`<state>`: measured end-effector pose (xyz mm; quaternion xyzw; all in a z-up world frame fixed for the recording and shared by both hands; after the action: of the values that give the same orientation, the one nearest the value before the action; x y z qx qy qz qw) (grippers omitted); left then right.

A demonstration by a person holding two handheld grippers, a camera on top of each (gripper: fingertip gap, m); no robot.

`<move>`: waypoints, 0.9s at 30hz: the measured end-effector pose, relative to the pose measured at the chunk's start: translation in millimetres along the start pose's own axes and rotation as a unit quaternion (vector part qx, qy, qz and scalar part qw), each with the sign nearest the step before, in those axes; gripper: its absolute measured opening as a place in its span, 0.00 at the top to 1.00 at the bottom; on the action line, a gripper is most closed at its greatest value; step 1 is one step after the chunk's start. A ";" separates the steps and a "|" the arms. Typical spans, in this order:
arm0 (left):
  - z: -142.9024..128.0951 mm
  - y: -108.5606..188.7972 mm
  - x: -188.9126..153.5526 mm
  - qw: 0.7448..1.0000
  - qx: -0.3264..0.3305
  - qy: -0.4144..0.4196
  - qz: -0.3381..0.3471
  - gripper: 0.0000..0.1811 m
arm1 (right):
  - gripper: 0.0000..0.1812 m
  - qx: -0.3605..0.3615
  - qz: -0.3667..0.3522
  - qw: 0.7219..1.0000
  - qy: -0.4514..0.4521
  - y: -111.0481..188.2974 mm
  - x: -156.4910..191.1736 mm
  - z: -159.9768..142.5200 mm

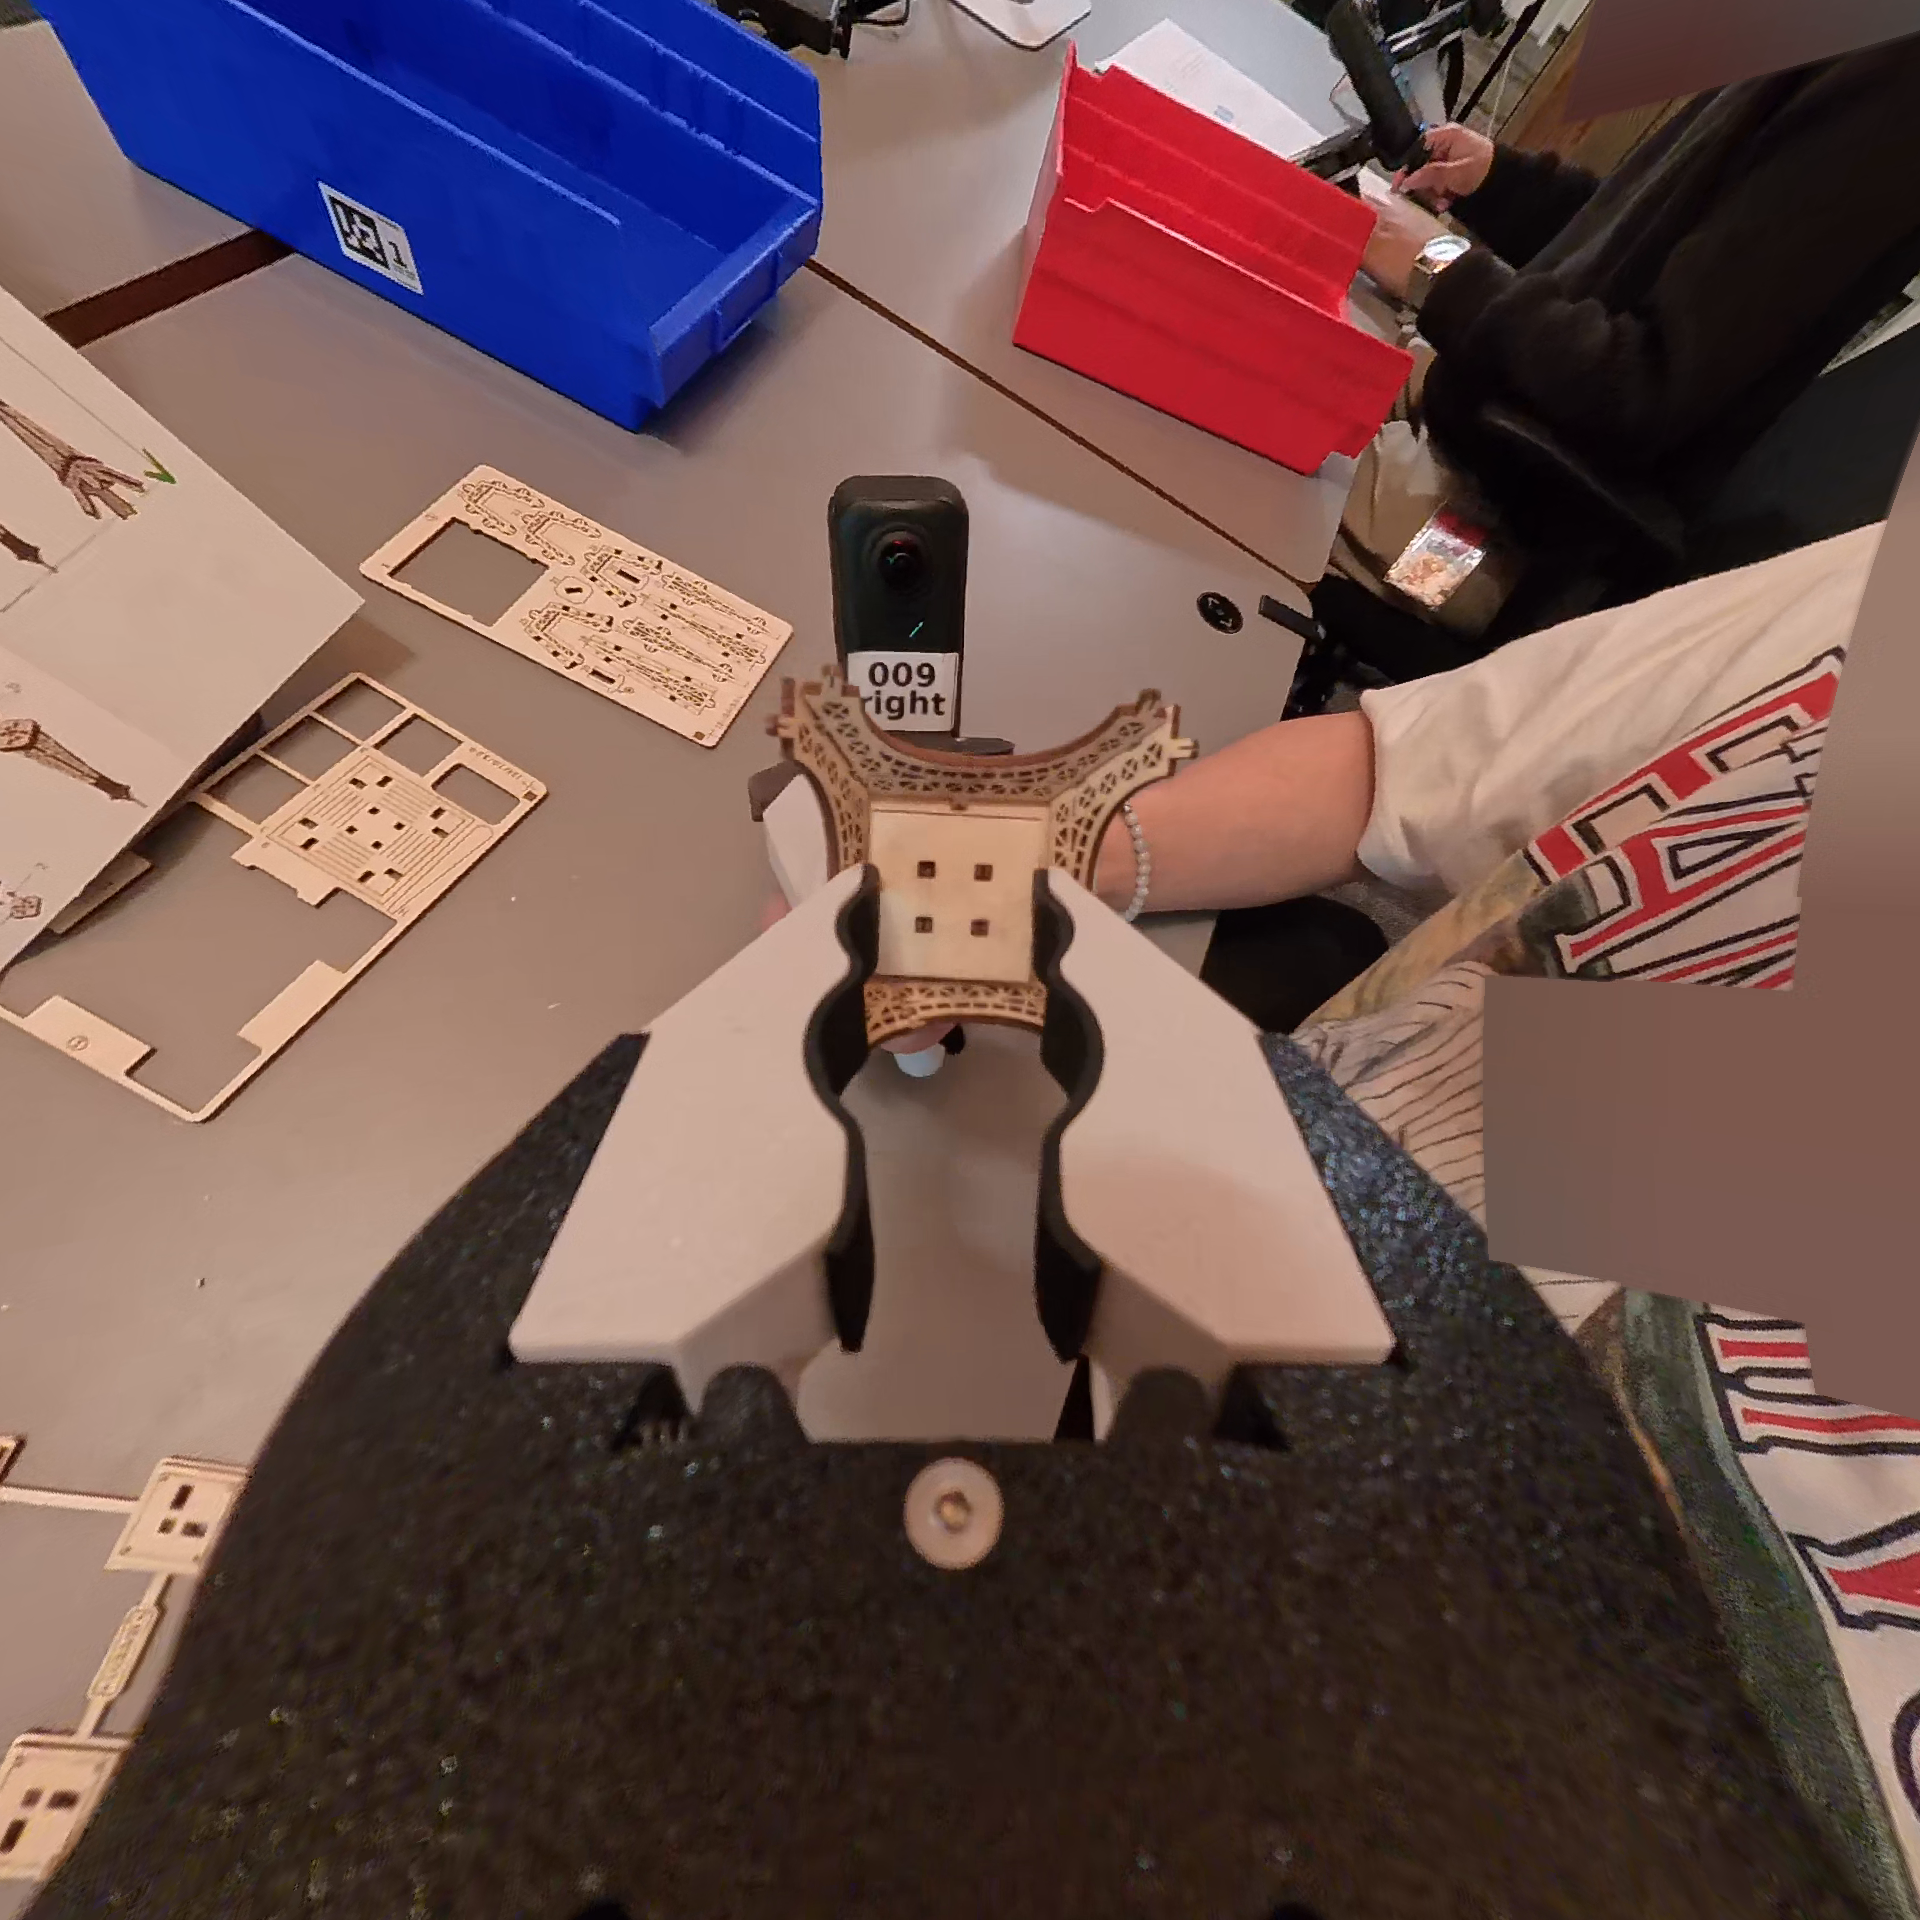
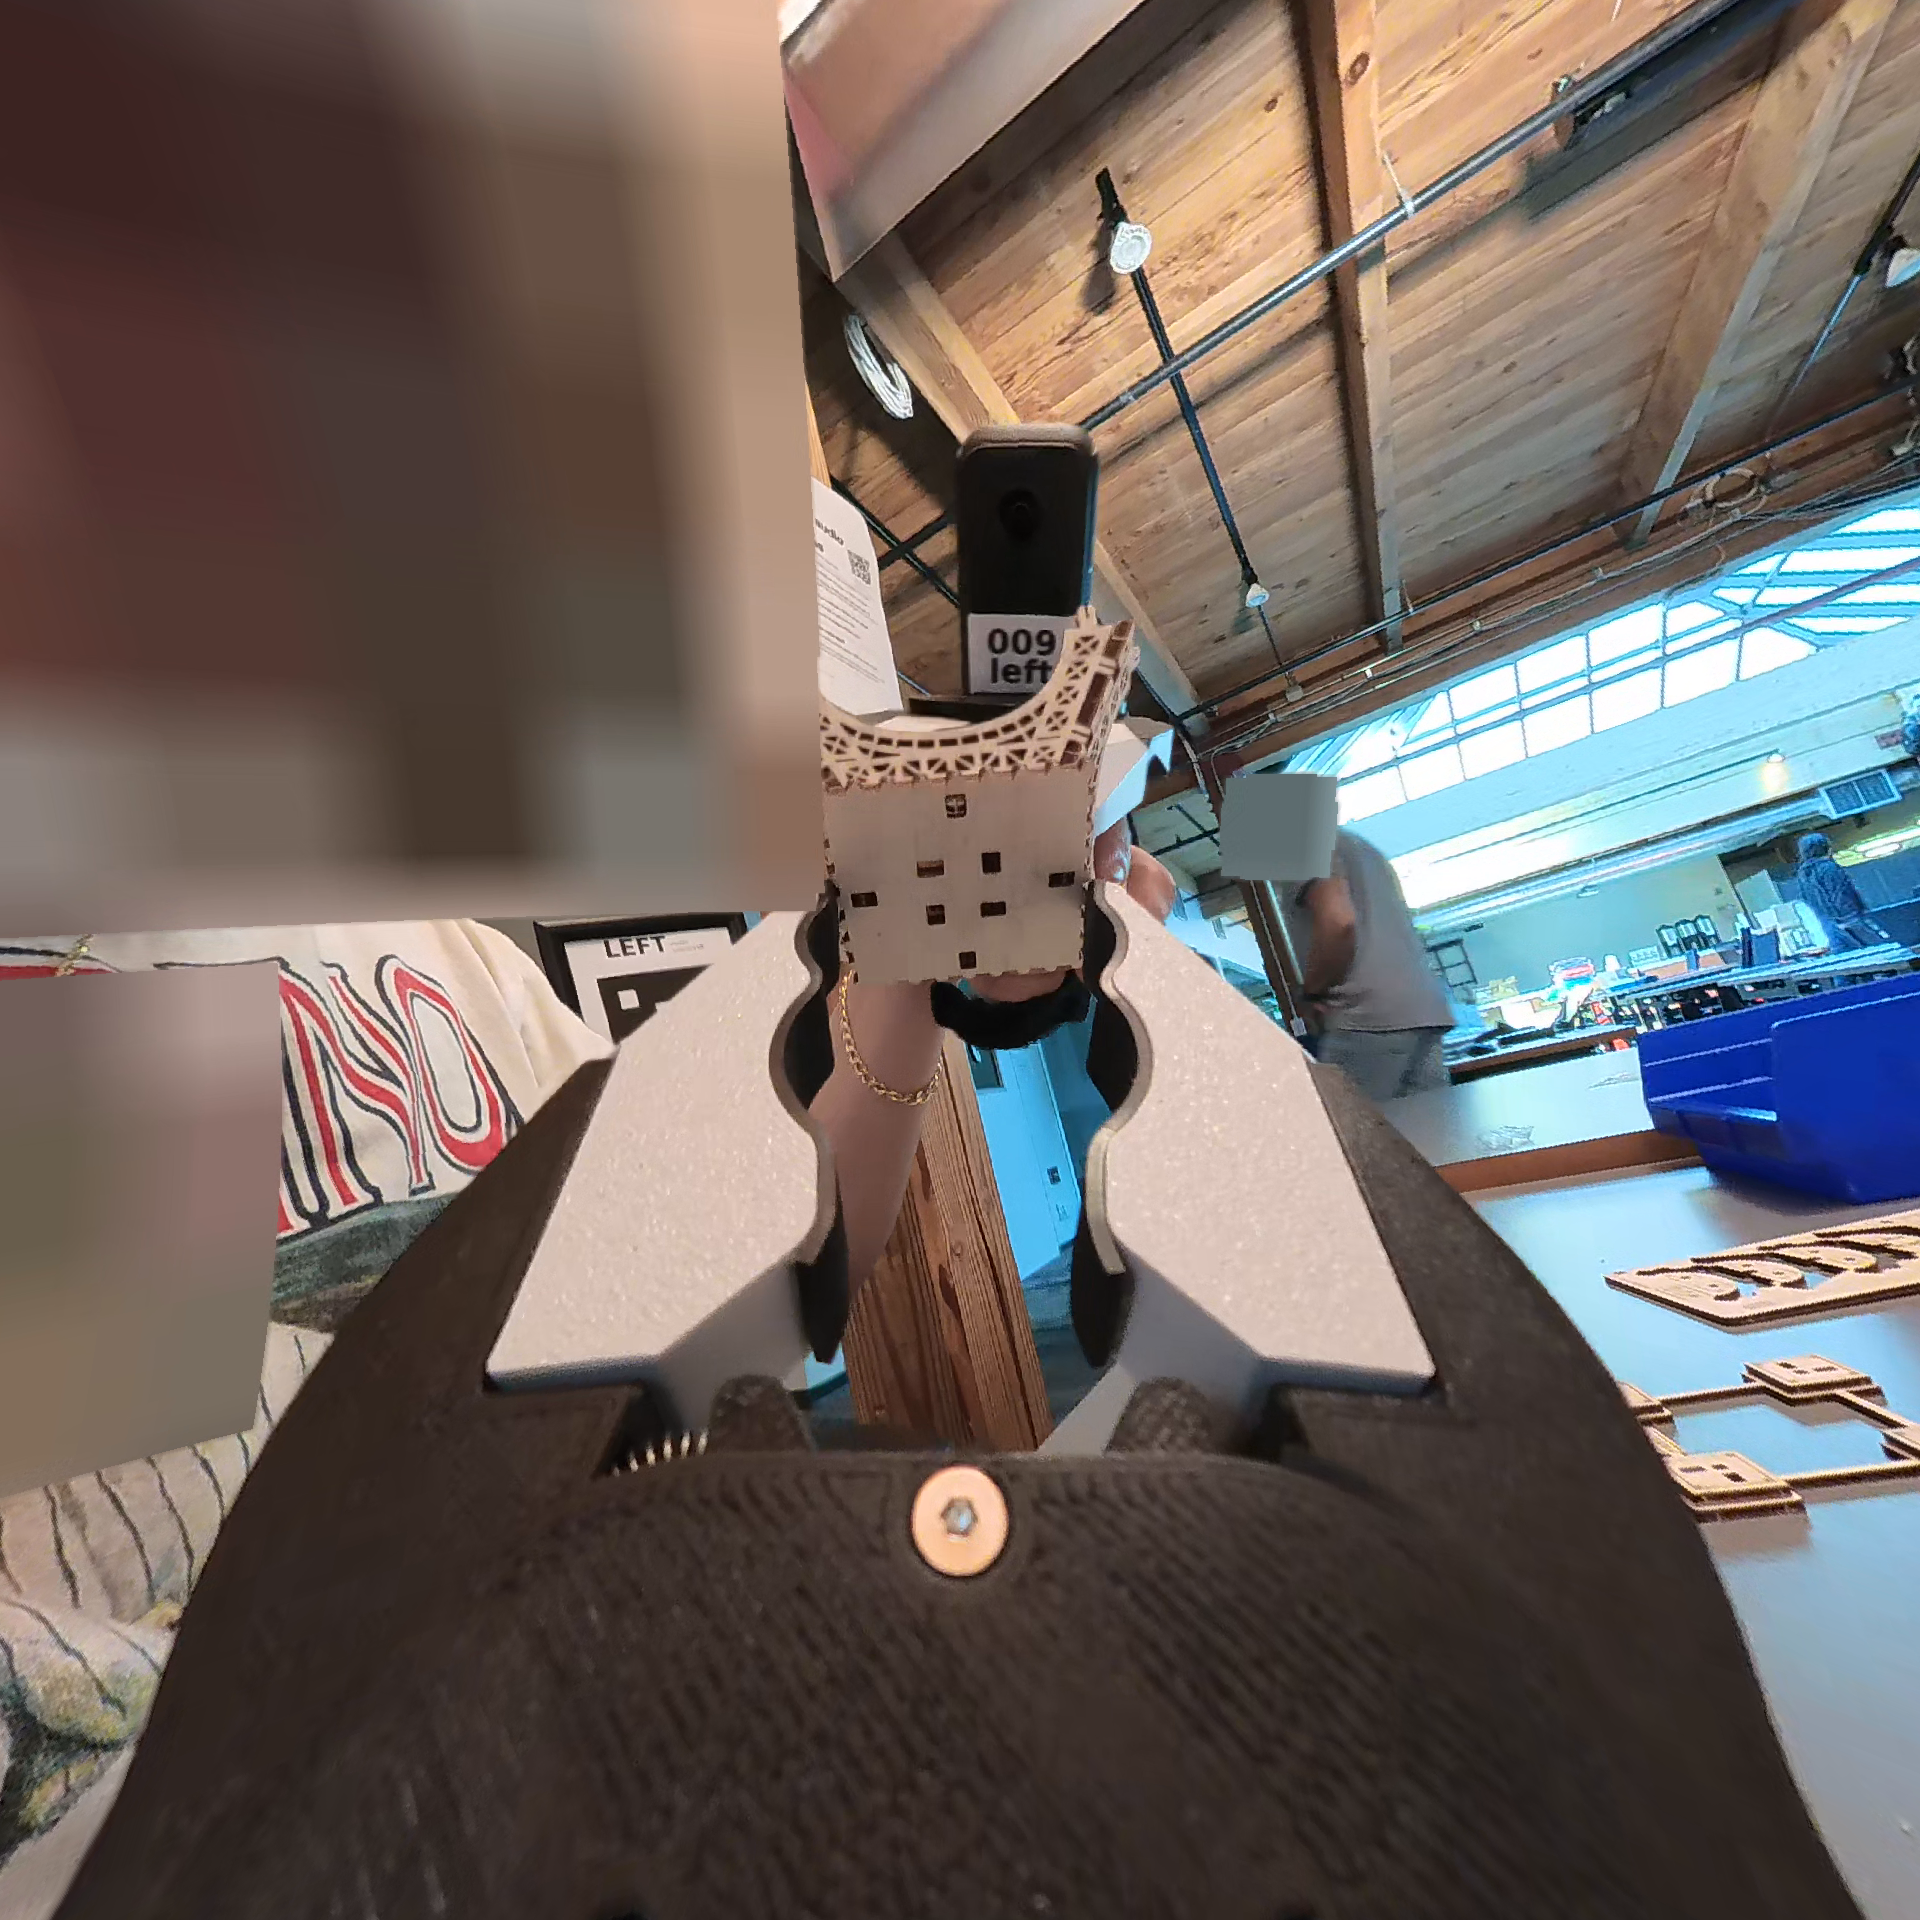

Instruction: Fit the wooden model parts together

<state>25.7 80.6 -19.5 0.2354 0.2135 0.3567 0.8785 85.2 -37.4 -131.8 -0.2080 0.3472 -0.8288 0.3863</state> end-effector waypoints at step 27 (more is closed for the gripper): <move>-2.5 -1.4 -1.6 0.997 0.013 -0.059 0.055 0.86 | 0.75 0.014 -0.028 1.000 -0.002 0.9 -3.5 -6.2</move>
<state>24.0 79.2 -22.0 0.2786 0.1525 0.3872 0.8656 83.9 -32.5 -136.9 -0.2141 0.3293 -0.8433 0.3668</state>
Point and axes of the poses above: each gripper's, where its closed fingertips meet, y back along the fingers, z out of its top, x = y × z across the jaws, the point moved 9 cm from there along y, back along the fingers, and after that the axes turned 12 degrees about z, right-handed, at the moved point
